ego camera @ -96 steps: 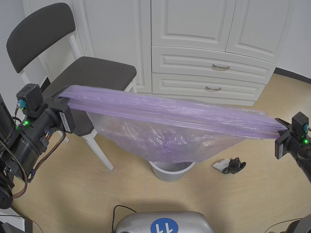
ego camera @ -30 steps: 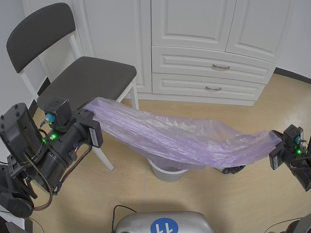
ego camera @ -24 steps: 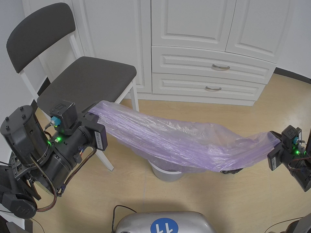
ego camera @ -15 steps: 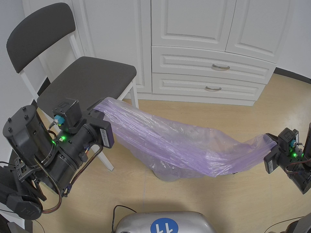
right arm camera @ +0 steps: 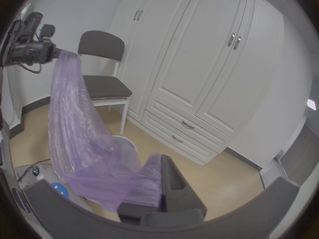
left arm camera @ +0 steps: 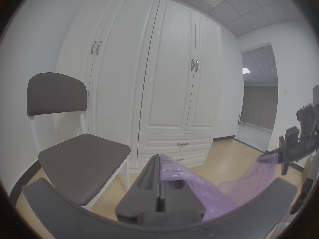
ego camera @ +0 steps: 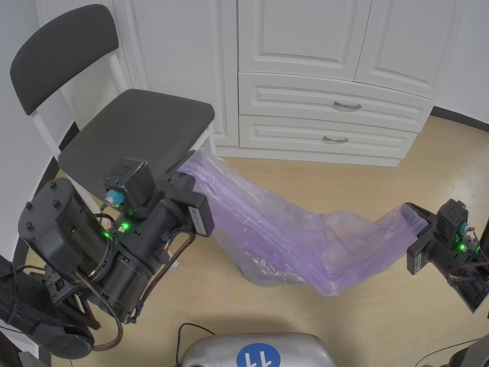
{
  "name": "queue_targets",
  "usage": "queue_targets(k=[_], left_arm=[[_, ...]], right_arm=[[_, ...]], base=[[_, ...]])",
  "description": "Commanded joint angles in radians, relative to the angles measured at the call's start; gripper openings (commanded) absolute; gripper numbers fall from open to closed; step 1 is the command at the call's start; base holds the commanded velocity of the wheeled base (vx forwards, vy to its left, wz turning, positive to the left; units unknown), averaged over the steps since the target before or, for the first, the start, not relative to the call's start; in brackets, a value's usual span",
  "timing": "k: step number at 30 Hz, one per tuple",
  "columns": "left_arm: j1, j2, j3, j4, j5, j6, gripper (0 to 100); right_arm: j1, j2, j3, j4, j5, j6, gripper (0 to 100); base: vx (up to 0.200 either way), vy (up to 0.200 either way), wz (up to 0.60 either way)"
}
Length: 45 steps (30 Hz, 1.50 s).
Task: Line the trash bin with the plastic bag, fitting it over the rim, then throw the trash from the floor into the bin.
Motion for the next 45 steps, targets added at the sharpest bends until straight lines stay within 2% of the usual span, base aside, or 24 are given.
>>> queue_targets(k=[1, 3, 6, 10, 12, 16, 19, 22, 29, 38, 45], left_arm=[[-0.019, 0.128, -0.026, -0.098, 0.011, 0.002, 0], [-0.025, 0.177, -0.039, -0.161, 0.029, 0.005, 0], [-0.041, 0.200, -0.059, -0.166, 0.052, 0.004, 0], [-0.048, 0.204, -0.063, -0.164, 0.055, 0.001, 0], [-0.056, 0.204, -0.057, -0.164, 0.057, 0.001, 0], [-0.082, 0.194, -0.039, -0.166, 0.055, -0.001, 0], [-0.108, 0.171, -0.016, -0.166, 0.050, 0.010, 0], [-0.111, 0.161, -0.017, -0.166, 0.047, 0.007, 0], [-0.111, 0.180, -0.056, -0.166, 0.047, -0.001, 0], [-0.103, 0.309, -0.131, -0.163, 0.057, -0.012, 0], [-0.068, 0.343, -0.195, -0.163, 0.057, -0.027, 0]], right_arm=[[0.041, 0.022, 0.021, -0.030, 0.028, 0.002, 0], [0.043, 0.033, 0.021, -0.031, 0.031, 0.007, 0], [0.052, 0.044, 0.015, -0.033, 0.038, 0.028, 0], [0.089, 0.053, 0.020, -0.073, 0.085, 0.053, 0], [0.110, 0.087, 0.035, -0.143, 0.123, 0.054, 0], [0.121, 0.151, 0.069, -0.259, 0.128, 0.053, 0], [0.127, 0.223, 0.101, -0.418, 0.130, 0.045, 0], [0.129, 0.266, 0.110, -0.509, 0.125, 0.036, 0], [0.156, 0.355, 0.080, -0.590, 0.116, 0.047, 0], [0.170, 0.483, 0.032, -0.777, 0.111, 0.060, 0], [0.170, 0.489, 0.004, -0.783, 0.111, 0.076, 0]], base=[[0.000, 0.000, 0.00], [0.000, 0.000, 0.00], [0.000, 0.000, 0.00], [0.000, 0.000, 0.00], [0.000, 0.000, 0.00], [0.000, 0.000, 0.00], [0.000, 0.000, 0.00], [0.000, 0.000, 0.00], [0.000, 0.000, 0.00], [0.000, 0.000, 0.00], [0.000, 0.000, 0.00]])
